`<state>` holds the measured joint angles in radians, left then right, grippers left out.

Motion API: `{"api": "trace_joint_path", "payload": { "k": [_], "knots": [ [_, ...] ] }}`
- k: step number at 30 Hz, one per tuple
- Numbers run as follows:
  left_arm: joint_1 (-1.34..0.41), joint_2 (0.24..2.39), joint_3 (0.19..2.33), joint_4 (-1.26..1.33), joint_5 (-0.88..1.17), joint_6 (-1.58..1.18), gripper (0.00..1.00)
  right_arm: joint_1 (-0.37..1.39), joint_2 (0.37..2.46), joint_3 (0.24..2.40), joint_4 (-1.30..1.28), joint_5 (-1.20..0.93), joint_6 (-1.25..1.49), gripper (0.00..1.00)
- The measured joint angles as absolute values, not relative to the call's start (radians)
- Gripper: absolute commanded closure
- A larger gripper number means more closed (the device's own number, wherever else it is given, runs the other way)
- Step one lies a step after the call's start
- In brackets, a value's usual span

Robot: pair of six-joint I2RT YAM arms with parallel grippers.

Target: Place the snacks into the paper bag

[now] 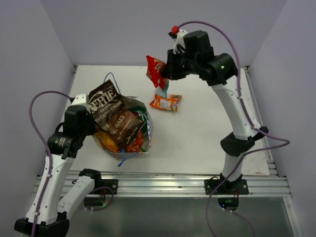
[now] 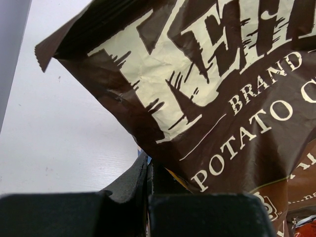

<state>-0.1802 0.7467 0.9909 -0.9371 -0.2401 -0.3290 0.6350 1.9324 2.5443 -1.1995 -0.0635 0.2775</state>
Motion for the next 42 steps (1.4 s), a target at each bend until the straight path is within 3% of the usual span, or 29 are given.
{"api": "trace_joint_path", "payload": {
  "k": [5,11,16,26,42],
  "knots": [
    [-0.18,0.749,0.991,-0.937,-0.238,-0.329,1.0,0.775,1.819,2.569,-1.202,-0.204,0.33,1.0],
    [-0.18,0.751,0.991,-0.937,-0.234,-0.329,1.0,0.97,1.987,2.61,-1.119,-0.396,0.438,1.0],
    [-0.18,0.749,0.991,-0.937,-0.231,-0.329,1.0,1.021,2.063,2.58,-1.052,-0.465,0.495,1.0],
    [-0.18,0.726,0.991,-0.944,-0.228,-0.329,1.0,1.012,2.048,2.58,-1.023,-0.452,0.498,1.0],
    [-0.18,0.699,0.991,-0.957,-0.228,-0.329,1.0,1.014,2.041,2.567,-1.035,-0.252,0.451,1.0]
  ]
}}
